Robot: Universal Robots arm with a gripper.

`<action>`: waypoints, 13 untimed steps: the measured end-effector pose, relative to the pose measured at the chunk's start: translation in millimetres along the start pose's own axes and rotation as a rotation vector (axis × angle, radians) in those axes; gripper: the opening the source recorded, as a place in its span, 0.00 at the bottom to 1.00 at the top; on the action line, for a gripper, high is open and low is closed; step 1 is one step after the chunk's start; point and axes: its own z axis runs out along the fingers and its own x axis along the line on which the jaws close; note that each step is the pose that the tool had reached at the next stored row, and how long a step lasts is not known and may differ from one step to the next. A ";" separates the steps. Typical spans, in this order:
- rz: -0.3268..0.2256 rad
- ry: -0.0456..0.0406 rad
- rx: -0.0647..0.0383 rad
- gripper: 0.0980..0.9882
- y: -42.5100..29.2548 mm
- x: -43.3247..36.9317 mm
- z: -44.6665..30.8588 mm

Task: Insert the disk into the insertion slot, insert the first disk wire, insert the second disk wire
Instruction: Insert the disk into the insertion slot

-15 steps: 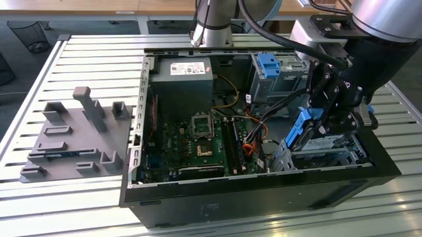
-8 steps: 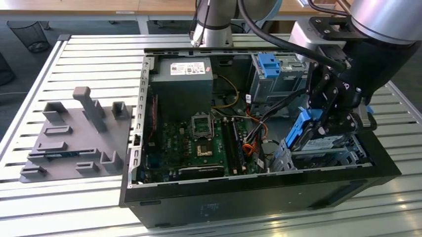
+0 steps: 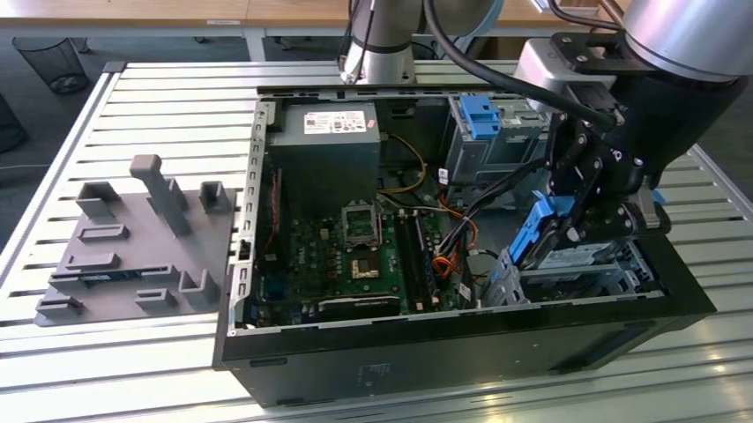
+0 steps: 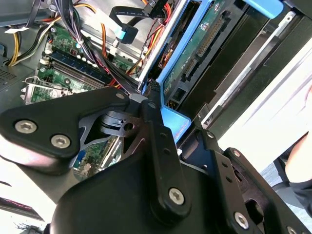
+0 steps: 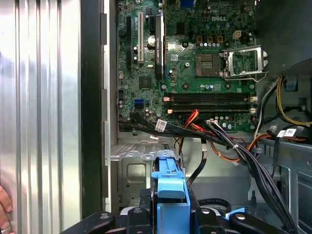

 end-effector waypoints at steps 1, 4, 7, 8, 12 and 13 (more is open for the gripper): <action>0.000 0.0000 0.000 0.30 0.0 0.0 0.3; 0.000 0.0000 0.000 0.30 0.0 0.0 1.0; 0.000 0.0000 0.000 0.30 0.0 0.0 1.7; 0.000 0.0000 0.000 0.30 0.0 0.0 1.9; 0.000 0.0000 0.000 0.30 0.0 0.0 2.3; 0.000 0.0001 0.000 0.30 0.0 0.0 2.3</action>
